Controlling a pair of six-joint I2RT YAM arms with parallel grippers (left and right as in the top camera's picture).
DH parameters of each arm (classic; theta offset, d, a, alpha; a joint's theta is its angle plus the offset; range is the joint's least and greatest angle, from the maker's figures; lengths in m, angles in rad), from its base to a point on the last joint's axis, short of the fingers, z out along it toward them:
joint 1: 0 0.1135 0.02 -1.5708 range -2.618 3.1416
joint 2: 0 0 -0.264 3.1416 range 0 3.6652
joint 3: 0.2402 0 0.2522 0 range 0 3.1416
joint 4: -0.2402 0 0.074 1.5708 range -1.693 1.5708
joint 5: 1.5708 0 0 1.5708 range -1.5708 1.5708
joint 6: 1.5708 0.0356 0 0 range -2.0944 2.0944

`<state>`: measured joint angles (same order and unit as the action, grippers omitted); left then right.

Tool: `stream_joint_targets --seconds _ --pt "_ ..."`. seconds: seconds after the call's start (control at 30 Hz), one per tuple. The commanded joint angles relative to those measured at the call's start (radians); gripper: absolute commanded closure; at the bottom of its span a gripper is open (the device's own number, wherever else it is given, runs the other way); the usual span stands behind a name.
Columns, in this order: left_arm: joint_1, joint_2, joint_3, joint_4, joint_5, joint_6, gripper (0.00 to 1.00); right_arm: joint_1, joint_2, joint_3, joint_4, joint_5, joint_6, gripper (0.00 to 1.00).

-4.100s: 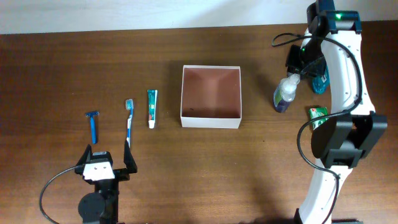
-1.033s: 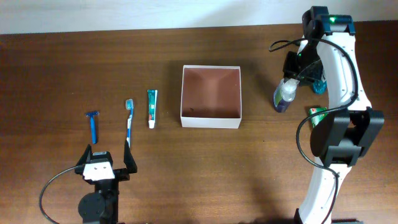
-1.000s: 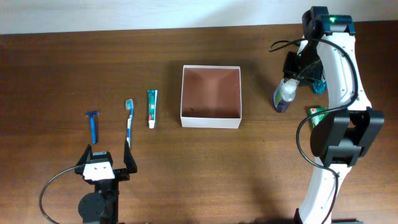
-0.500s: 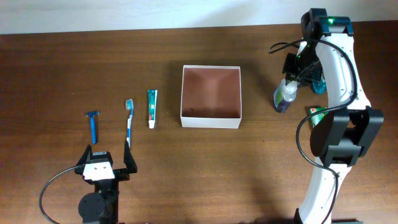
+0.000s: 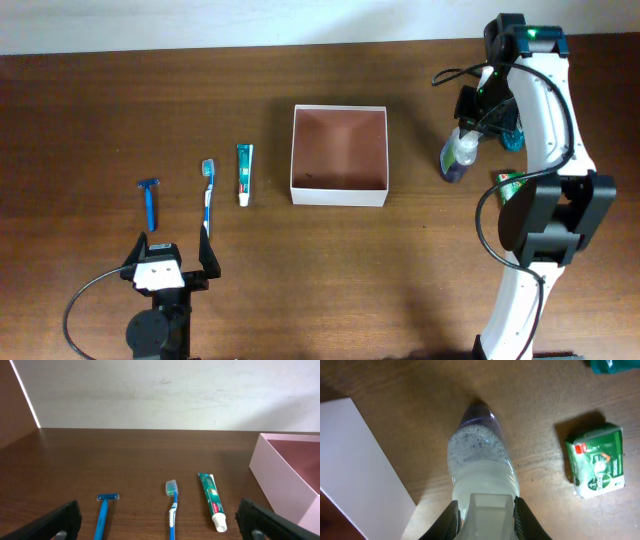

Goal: Pack container
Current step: 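Carry the soap bottle left over the pink box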

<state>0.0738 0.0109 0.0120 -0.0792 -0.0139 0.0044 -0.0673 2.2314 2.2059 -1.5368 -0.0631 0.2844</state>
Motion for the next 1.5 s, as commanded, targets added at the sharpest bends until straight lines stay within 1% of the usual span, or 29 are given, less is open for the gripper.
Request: stream_joint_targets --seconds 0.0,0.23,0.37,0.47,0.73,0.83,0.97,1.23,1.47 --pt "-0.004 -0.006 -0.003 -0.004 0.011 0.012 0.01 0.008 0.000 0.089 -0.024 -0.014 0.001 0.78" --pt "-0.004 -0.006 -0.003 -0.004 0.010 0.012 0.01 0.009 0.000 0.248 -0.135 -0.048 0.001 0.78" --pt "-0.004 -0.006 -0.003 -0.004 0.011 0.012 0.01 0.018 -0.011 0.319 -0.162 -0.184 -0.003 0.79" --pt "-0.004 -0.006 -0.003 -0.004 0.011 0.012 0.01 0.042 -0.018 0.370 -0.162 -0.244 -0.002 0.80" --pt "-0.004 -0.006 -0.003 -0.004 0.011 0.012 0.01 0.137 -0.037 0.486 -0.162 -0.251 0.080 0.80" --pt "-0.004 -0.006 -0.003 -0.004 0.011 0.012 0.01 0.172 -0.044 0.517 -0.162 -0.248 0.134 0.80" --pt "-0.004 -0.006 -0.003 -0.004 0.011 0.012 0.01 0.226 -0.046 0.521 -0.162 -0.204 0.172 0.80" --pt "-0.004 -0.006 -0.003 -0.004 0.011 0.012 0.01 0.354 -0.043 0.520 -0.161 -0.005 0.329 0.80" --pt "-0.004 -0.006 -0.003 -0.004 0.011 0.012 0.01 0.443 -0.010 0.514 -0.154 0.134 0.397 0.79"
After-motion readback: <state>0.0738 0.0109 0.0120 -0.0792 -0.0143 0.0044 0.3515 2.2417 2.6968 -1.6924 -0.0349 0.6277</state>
